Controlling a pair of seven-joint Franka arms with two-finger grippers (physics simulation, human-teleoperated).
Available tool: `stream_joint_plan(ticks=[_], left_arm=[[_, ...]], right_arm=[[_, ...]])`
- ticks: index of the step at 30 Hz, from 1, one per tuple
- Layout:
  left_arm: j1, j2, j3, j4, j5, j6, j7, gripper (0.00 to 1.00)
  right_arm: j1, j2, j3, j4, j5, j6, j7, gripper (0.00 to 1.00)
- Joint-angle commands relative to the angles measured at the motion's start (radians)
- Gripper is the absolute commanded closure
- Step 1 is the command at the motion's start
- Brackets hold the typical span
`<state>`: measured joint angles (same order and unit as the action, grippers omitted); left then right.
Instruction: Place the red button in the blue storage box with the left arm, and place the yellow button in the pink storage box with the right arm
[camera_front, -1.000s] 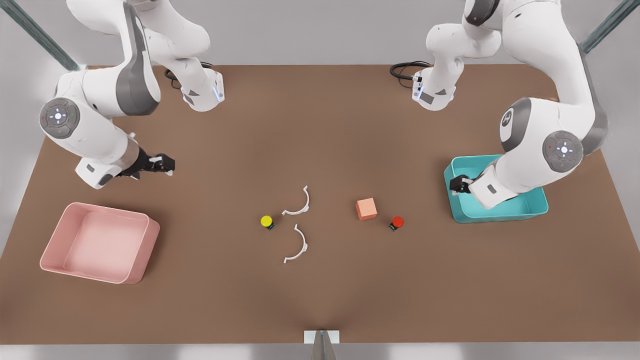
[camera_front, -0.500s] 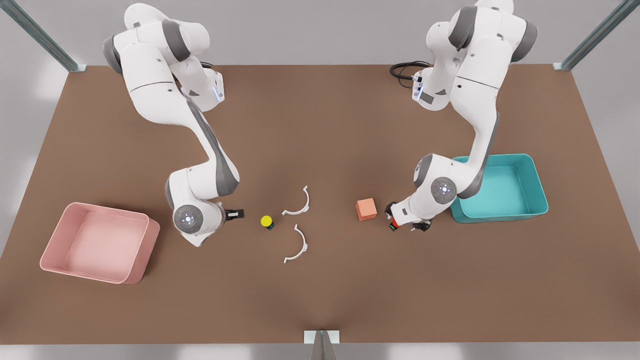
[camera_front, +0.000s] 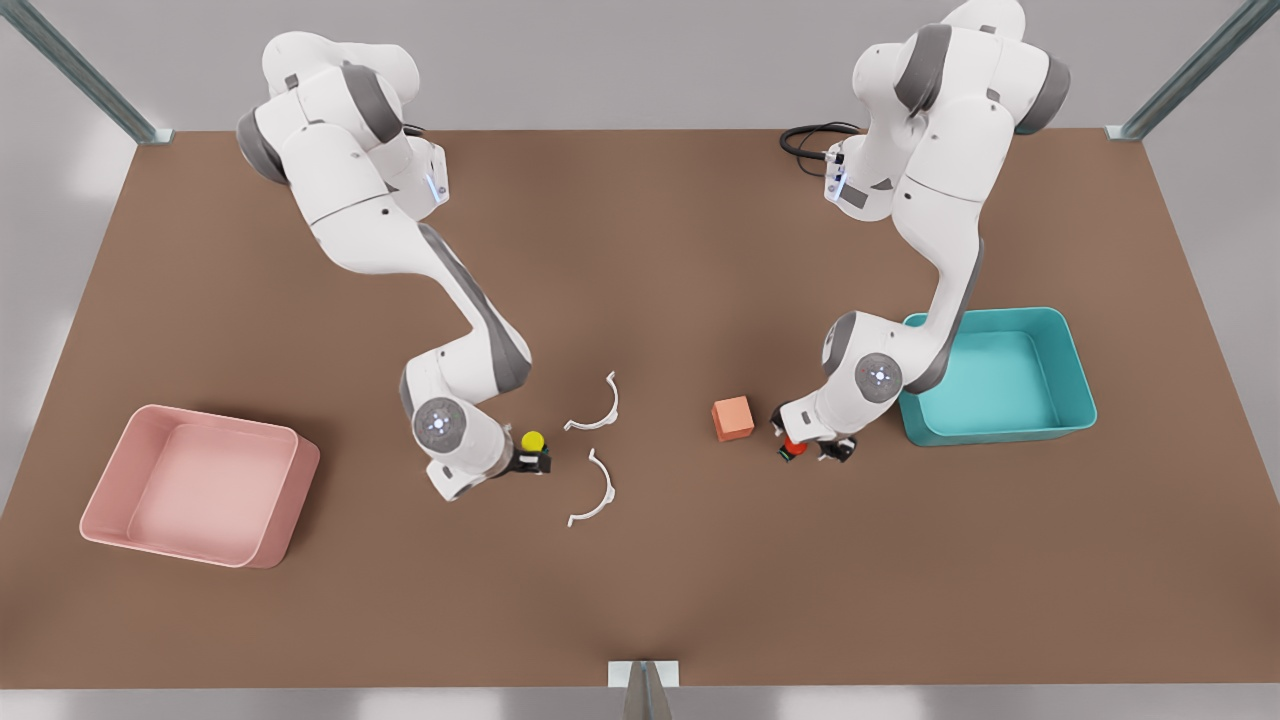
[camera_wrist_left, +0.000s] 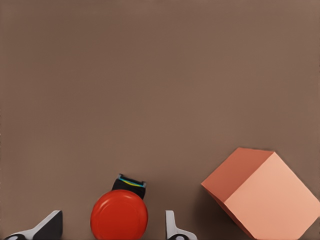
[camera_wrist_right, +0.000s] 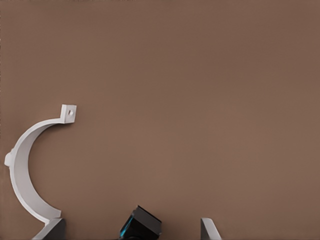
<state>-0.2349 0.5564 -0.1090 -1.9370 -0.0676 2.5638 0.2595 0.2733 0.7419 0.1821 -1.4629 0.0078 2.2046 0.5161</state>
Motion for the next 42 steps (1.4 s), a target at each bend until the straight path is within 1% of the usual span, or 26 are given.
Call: stream_joint_plan(ticks=[1, 3, 4, 6, 8, 9, 10, 12, 14, 18, 20, 23, 25, 27, 28, 30, 33, 34, 35, 36, 37, 38, 39, 42], left_arm=[[-0.001, 0.01, 0.0, 0.018, 0.002, 0.015, 0.055, 0.0], [-0.001, 0.017, -0.001, 0.019, 0.002, 0.015, 0.053, 0.01], [-0.001, 0.02, -0.001, 0.018, 0.002, 0.015, 0.053, 0.1], [0.0, 0.025, -0.001, 0.018, 0.002, 0.015, 0.055, 0.16], [0.0, 0.025, -0.001, 0.016, 0.002, 0.013, 0.057, 0.25], [0.0, 0.025, -0.001, 0.018, 0.002, 0.013, 0.057, 0.32], [0.0, 0.025, -0.001, 0.018, 0.002, 0.013, 0.057, 0.41], [0.002, 0.025, -0.001, 0.018, 0.002, 0.013, 0.057, 0.48], [0.003, 0.019, 0.0, 0.018, 0.002, 0.012, 0.056, 0.51], [0.011, -0.027, 0.0, 0.018, 0.002, -0.017, 0.06, 0.51], [0.037, -0.108, 0.0, 0.018, 0.005, -0.132, 0.064, 0.51], [0.039, -0.222, 0.09, 0.004, 0.006, -0.29, 0.179, 0.51], [0.04, -0.291, 0.175, -0.004, 0.006, -0.407, 0.299, 0.5], [0.039, -0.335, 0.267, -0.019, 0.005, -0.462, 0.431, 0.5], [0.052, -0.343, 0.296, -0.019, 0.003, -0.479, 0.492, 0.5], [0.131, -0.343, 0.298, -0.017, 0.002, -0.479, 0.616, 0.5], [0.239, -0.359, 0.298, -0.017, -0.001, -0.516, 0.819, 0.5], [0.264, -0.371, 0.298, -0.031, -0.001, -0.524, 0.879, 0.5], [0.292, -0.374, 0.299, -0.056, -0.001, -0.524, 0.928, 0.5], [0.31, -0.372, 0.299, -0.085, 0.0, -0.522, 0.945, 0.47], [0.313, -0.371, 0.299, -0.103, -0.001, -0.522, 0.969, 0.41], [0.322, -0.349, 0.299, -0.112, -0.001, -0.524, 0.971, 0.01], [0.324, -0.339, 0.299, -0.114, -0.001, -0.537, 0.969, 0.0], [0.327, -0.348, 0.299, -0.106, -0.003, -0.588, 0.966, 0.0]], right_arm=[[0.0, 0.005, 0.003, 0.001, -0.002, 0.05, 0.361, 0.0], [0.02, 0.011, 0.002, -0.001, -0.003, 0.046, 0.36, 0.0], [0.021, 0.013, 0.0, -0.005, -0.028, 0.038, 0.358, 0.0], [0.023, 0.013, 0.0, -0.02, -0.045, 0.033, 0.361, 0.0], [0.023, 0.016, 0.0, -0.033, -0.08, 0.033, 0.361, 0.0], [0.023, 0.02, 0.0, -0.034, -0.078, 0.032, 0.363, 0.0], [0.023, 0.02, 0.0, -0.04, -0.08, 0.033, 0.364, 0.0], [0.026, 0.02, 0.0, -0.056, -0.08, 0.035, 0.364, 0.0], [0.037, 0.019, 0.0, -0.074, -0.08, 0.035, 0.366, 0.0], [0.037, 0.016, 0.002, -0.093, -0.077, 0.035, 0.367, 0.0], [0.037, 0.014, 0.003, -0.099, -0.074, 0.035, 0.369, 0.0], [0.035, 0.013, 0.02, -0.1, -0.074, 0.035, 0.394, 0.0], [0.035, 0.011, 0.022, -0.106, -0.074, 0.033, 0.409, 0.04], [0.032, 0.01, 0.03, -0.112, -0.074, 0.033, 0.412, 0.08], [0.032, 0.011, 0.03, -0.112, -0.074, 0.033, 0.42, 0.09], [0.032, 0.011, 0.031, -0.116, -0.074, 0.033, 0.426, 0.1], [0.032, 0.011, 0.033, -0.116, -0.074, 0.033, 0.432, 0.22], [0.029, 0.013, 0.033, -0.116, -0.074, 0.033, 0.43, 0.29], [0.029, 0.011, 0.033, -0.116, -0.074, 0.033, 0.429, 0.43], [0.024, 0.011, 0.039, -0.116, -0.074, 0.033, 0.424, 0.54], [0.024, 0.01, 0.042, -0.116, -0.074, 0.033, 0.424, 0.59], [0.024, 0.008, 0.043, -0.116, -0.074, 0.033, 0.424, 0.63], [0.024, 0.007, 0.043, -0.116, -0.074, 0.032, 0.423, 0.66], [0.024, -0.003, 0.046, -0.114, -0.075, 0.032, 0.414, 0.68]])
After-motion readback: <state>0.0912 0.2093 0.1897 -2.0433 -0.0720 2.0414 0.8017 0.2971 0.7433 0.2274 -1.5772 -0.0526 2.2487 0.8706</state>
